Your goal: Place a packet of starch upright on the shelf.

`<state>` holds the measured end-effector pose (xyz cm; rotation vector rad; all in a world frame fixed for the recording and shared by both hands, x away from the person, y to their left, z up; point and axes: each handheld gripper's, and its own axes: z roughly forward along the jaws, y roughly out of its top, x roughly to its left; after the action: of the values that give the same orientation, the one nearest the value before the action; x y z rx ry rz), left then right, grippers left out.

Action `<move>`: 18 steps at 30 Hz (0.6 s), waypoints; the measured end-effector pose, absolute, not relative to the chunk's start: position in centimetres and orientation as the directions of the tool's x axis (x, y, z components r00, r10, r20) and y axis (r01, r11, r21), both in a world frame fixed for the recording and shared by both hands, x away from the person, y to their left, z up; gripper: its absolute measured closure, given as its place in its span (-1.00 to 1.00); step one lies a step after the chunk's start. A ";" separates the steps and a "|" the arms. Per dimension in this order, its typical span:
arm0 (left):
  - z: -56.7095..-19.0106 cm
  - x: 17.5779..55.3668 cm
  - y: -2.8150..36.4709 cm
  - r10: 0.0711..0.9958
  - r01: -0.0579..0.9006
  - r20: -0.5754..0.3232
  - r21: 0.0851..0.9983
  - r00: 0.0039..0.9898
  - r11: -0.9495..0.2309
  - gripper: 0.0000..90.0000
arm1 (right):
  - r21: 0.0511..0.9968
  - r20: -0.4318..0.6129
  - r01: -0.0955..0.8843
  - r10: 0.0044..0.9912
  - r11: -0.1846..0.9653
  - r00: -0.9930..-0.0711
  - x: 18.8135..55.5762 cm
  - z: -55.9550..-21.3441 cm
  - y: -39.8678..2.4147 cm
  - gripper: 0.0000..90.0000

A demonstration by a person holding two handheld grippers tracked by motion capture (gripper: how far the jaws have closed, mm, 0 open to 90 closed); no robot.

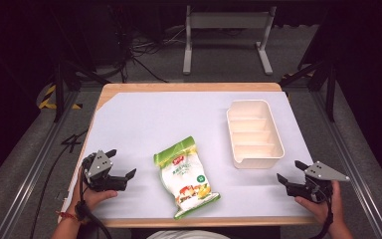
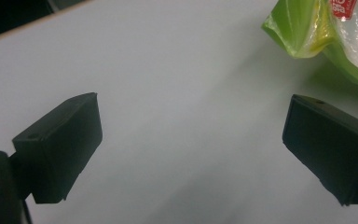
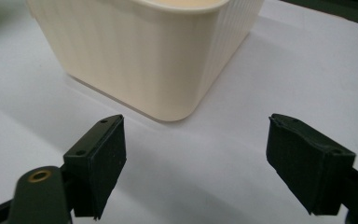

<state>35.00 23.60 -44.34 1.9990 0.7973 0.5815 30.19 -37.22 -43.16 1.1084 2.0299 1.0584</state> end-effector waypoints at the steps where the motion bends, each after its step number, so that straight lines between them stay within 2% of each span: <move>1: -44.4 35.0 23.7 0.716 0.319 0.076 0.859 0.694 -0.401 -0.85 | 0.851 -0.117 0.403 0.870 0.336 -0.479 30.2 -43.2 -37.2 -0.56; 12: -43.0 35.9 22.1 0.664 0.284 0.074 0.865 0.744 -0.414 -0.81 | 0.842 -0.124 0.412 0.868 0.349 -0.482 30.1 -43.2 -36.9 -0.56; 14: -42.4 36.4 21.5 0.649 0.268 0.094 0.859 0.755 -0.436 -0.72 | 0.840 -0.123 0.415 0.868 0.349 -0.481 30.2 -43.2 -36.9 -0.56; 18: -41.8 37.4 21.0 0.623 0.280 0.073 0.848 0.779 -0.450 -0.71 | 0.834 -0.123 0.424 0.868 0.353 -0.481 30.2 -43.4 -36.9 -0.56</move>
<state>37.40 20.99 -41.75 2.0537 0.6731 0.4721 30.24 -36.93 -43.37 1.1197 2.0554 1.0245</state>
